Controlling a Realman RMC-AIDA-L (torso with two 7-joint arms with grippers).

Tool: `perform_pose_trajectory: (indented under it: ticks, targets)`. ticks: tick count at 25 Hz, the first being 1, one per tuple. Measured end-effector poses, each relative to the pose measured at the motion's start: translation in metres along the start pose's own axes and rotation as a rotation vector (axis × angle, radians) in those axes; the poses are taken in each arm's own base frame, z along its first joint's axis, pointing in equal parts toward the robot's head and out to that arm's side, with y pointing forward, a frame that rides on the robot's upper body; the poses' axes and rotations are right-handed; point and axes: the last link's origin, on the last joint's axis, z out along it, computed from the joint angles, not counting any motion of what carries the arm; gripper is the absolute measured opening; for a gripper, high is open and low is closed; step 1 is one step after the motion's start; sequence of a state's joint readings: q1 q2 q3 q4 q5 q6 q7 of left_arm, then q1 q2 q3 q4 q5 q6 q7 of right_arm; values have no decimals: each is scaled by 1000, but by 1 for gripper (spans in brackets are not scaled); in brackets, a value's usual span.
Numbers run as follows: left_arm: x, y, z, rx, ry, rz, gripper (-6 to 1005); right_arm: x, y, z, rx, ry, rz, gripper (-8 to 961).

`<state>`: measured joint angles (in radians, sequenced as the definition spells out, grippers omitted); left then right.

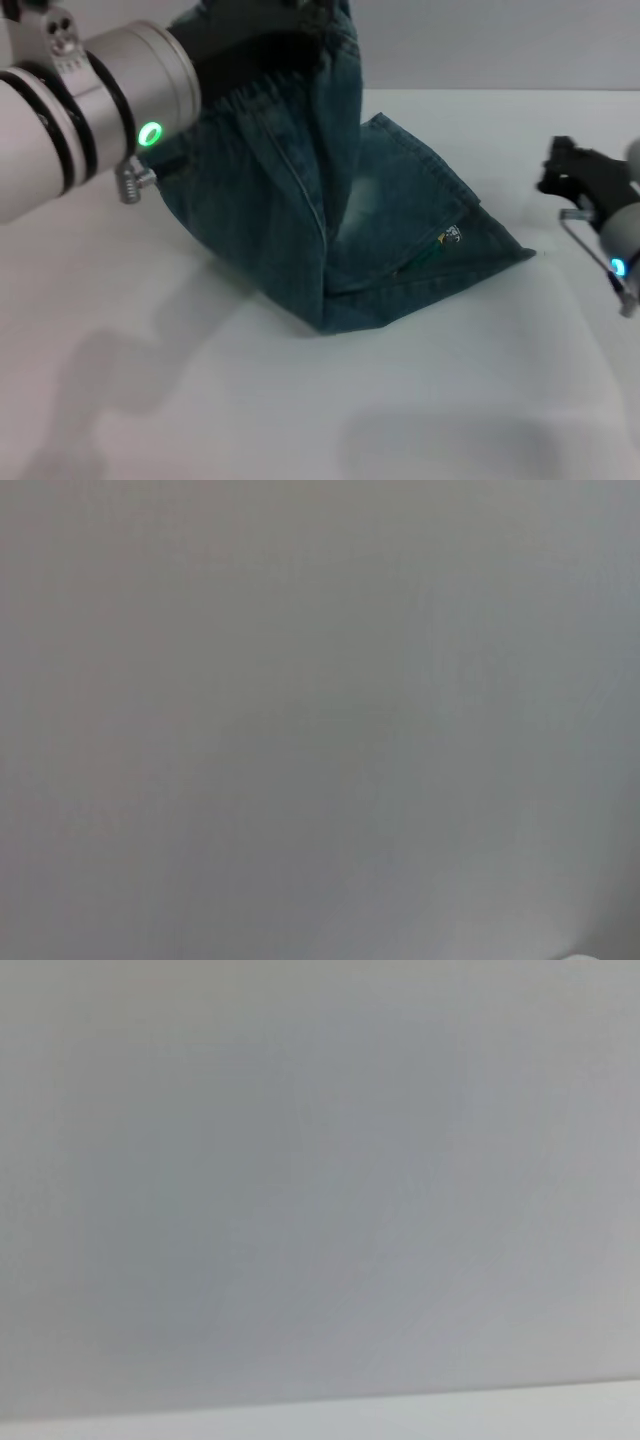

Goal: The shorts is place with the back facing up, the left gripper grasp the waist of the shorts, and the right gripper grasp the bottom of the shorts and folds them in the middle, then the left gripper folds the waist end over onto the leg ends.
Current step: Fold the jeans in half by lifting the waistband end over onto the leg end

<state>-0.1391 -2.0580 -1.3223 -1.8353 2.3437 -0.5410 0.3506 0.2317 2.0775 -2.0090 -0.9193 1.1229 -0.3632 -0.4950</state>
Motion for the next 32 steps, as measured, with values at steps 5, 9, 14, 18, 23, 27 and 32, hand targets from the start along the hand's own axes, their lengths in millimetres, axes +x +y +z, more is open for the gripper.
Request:
perform_pose_trajectory:
  ticks: [5, 9, 14, 18, 23, 27, 32]
  targets:
    - [-5, 11, 9, -34, 2, -6, 191, 0, -19, -10, 61, -20, 36, 21]
    - [-12, 18, 18, -59, -8, -13, 194, 1, -25, -13, 79, -20, 45, 22]
    - [-34, 32, 43, -81, 7, -7, 198, 0, -26, -15, 82, -26, 39, 23]
    - [-63, 51, 68, -103, 26, 40, 201, -4, -24, -14, 75, -35, 43, 24]
    - [-71, 64, 79, -135, 39, 75, 205, -7, -21, -16, 57, -47, 13, 25]
    - [-67, 62, 77, -124, 64, 67, 208, -7, -20, -16, 56, -48, 9, 26]
    - [-68, 58, 77, -108, 72, 64, 398, -6, -21, -17, 59, -46, 9, 27]
